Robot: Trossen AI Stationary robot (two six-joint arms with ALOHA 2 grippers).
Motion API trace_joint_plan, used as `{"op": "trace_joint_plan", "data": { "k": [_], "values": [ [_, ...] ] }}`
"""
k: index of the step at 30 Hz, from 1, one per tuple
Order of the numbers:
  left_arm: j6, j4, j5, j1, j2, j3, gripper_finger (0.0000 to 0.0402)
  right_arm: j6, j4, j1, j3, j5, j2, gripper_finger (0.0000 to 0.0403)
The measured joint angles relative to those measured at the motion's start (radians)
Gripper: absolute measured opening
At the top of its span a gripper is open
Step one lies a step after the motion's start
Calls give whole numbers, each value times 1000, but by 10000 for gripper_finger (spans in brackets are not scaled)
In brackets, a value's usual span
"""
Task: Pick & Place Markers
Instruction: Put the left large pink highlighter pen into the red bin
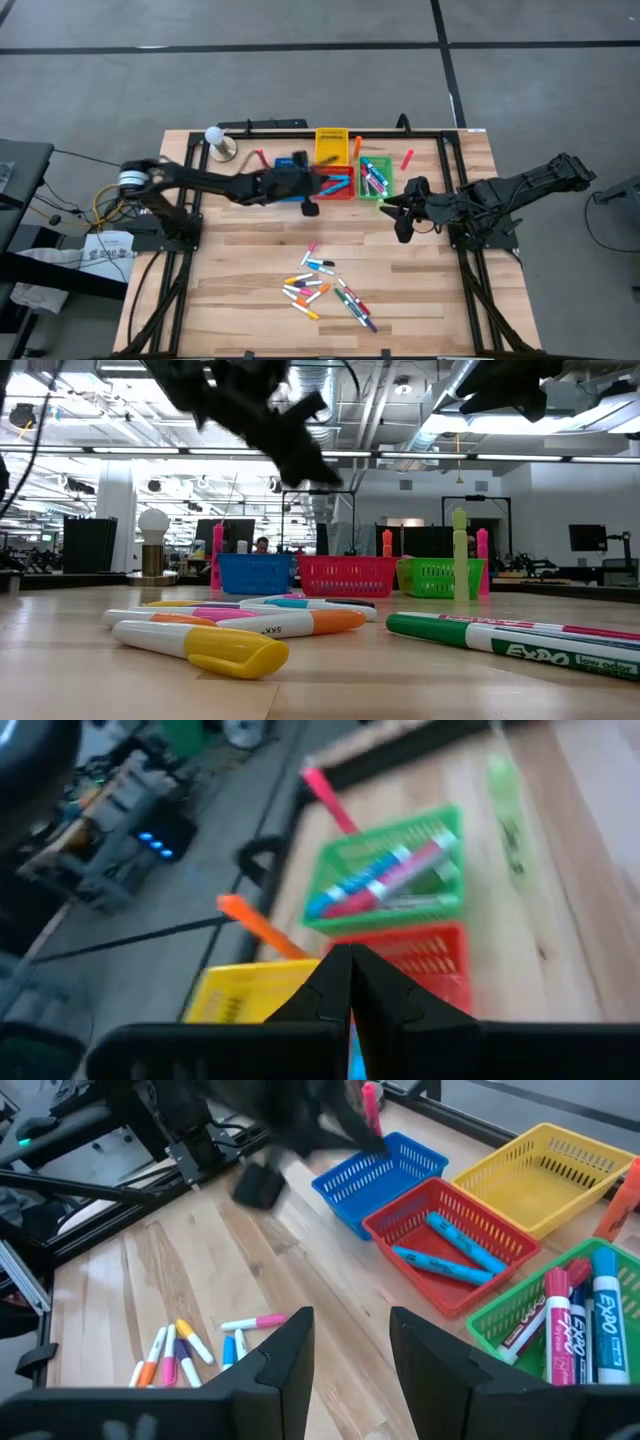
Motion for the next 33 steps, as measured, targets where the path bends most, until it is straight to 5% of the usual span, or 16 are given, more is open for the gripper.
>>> {"op": "trace_joint_plan", "data": {
  "k": [6, 12, 16, 20, 27, 33],
  "values": [
    [-204, -219, 27, 46, -284, 0, 6, -1, 5, 0, 0, 27, 0, 125],
    [-415, -338, 313, 134, -517, -45, 7, -1, 11, 0, 0, 48, 0, 125],
    [-513, -347, 356, 164, -635, -152, 30, -2, 4, -1, 0, 92, 0, 125],
    [-598, -335, 317, 204, -721, -273, 77, -10, -1, -3, 0, 151, 0, 125],
    [-680, -216, 59, 250, -744, -462, 155, -53, -1, -36, 0, 161, 0, 125],
    [-679, -38, -26, 282, -705, -573, 176, -81, 0, -62, 0, 187, 0, 125]
  ]
}}
